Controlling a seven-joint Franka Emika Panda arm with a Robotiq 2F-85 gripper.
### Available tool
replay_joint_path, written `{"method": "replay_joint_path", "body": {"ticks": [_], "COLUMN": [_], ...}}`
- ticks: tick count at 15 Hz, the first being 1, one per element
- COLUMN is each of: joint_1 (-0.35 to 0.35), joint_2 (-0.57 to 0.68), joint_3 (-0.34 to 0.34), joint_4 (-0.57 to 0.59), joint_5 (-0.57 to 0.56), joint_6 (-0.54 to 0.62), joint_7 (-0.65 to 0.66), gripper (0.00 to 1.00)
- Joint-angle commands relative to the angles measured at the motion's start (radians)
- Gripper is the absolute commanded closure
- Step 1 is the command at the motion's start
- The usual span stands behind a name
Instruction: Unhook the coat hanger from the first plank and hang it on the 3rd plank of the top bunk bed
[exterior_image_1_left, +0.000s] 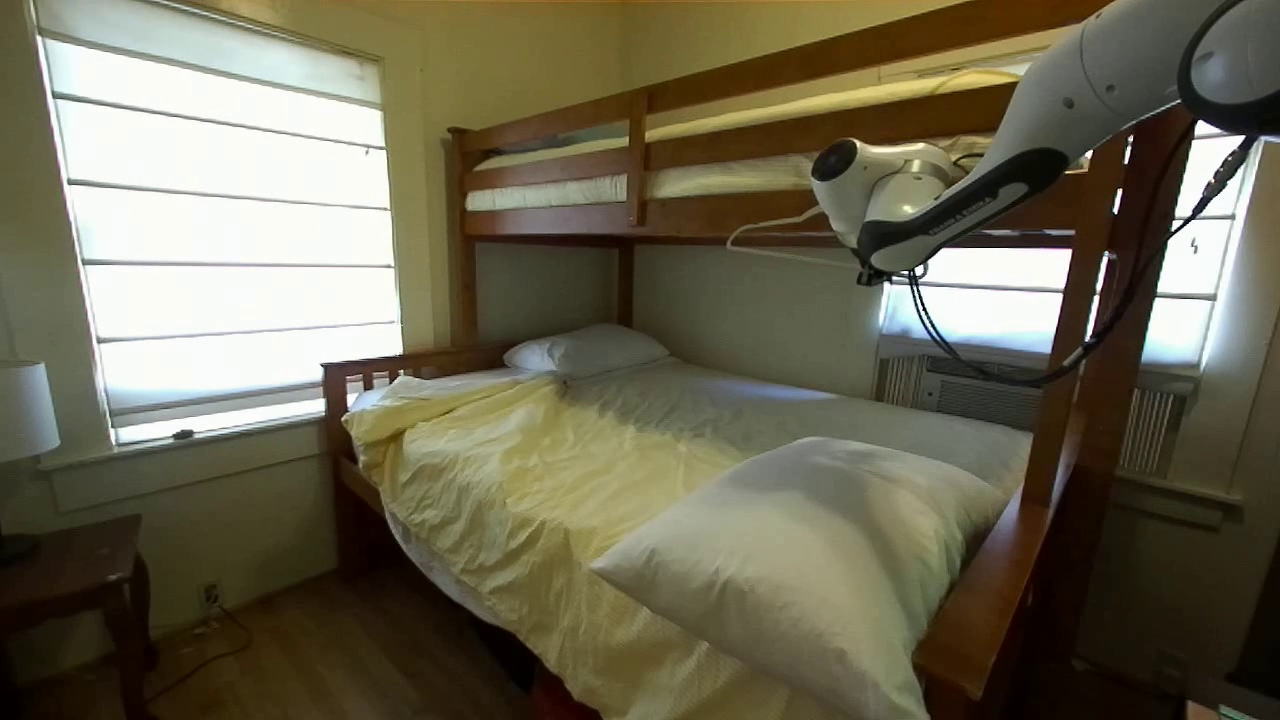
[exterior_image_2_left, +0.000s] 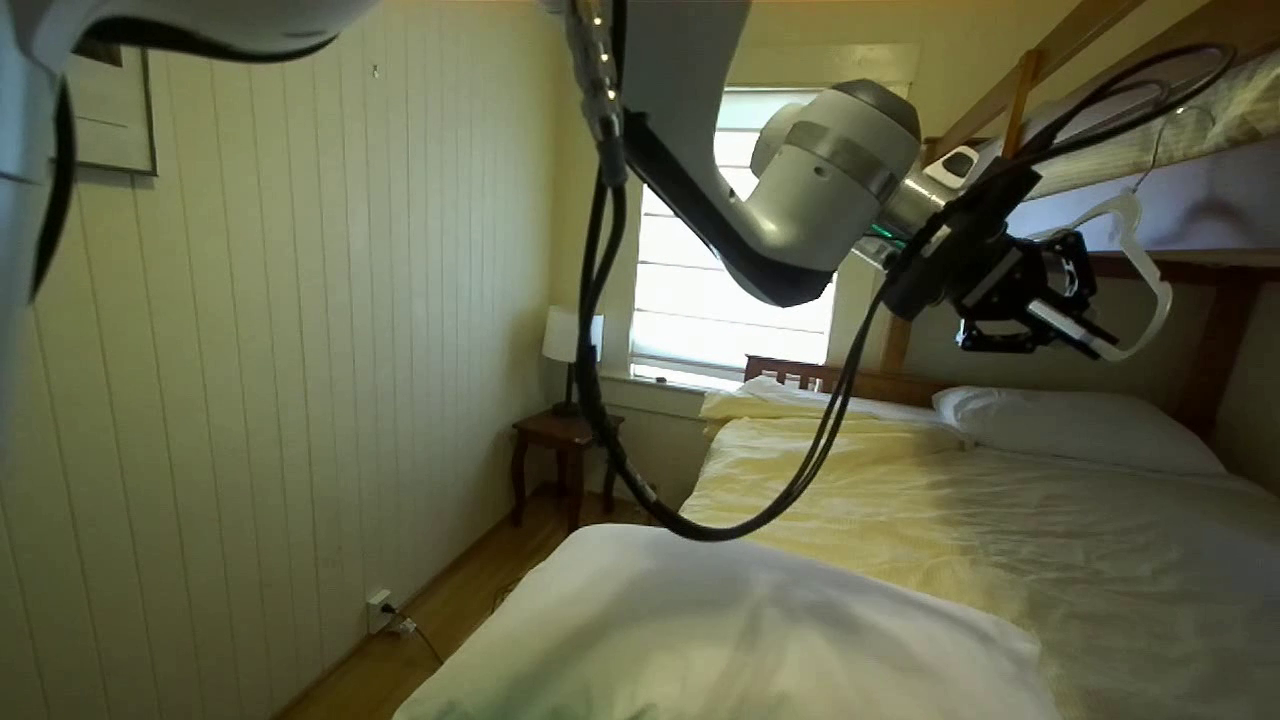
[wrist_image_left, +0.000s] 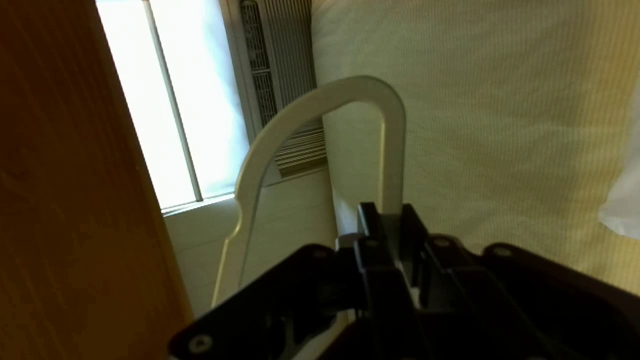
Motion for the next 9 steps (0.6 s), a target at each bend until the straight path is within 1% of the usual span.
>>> {"method": "replay_joint_path", "body": {"ticks": [1,3,4,6,9], "joint_1": [-0.001,-0.001,-0.001,-0.004,-0.018], "joint_2": [0.002,0.003,0.006,0.015,0.03], "joint_3": [0.001,0.001,0.0,-0.002,-0.008], "joint_4": [0.003,0.003,0.009,0.023,0.043], "joint_5": [0.002,0.002,0.001,-0.004,0.003], "joint_6": [-0.001,-0.001,-0.007,-0.002,0.036], "joint_7": [-0.003,-0.003,0.003,0.0,-0.008], "gripper": [0.87,0.87,0.97,0.97,0.97]}}
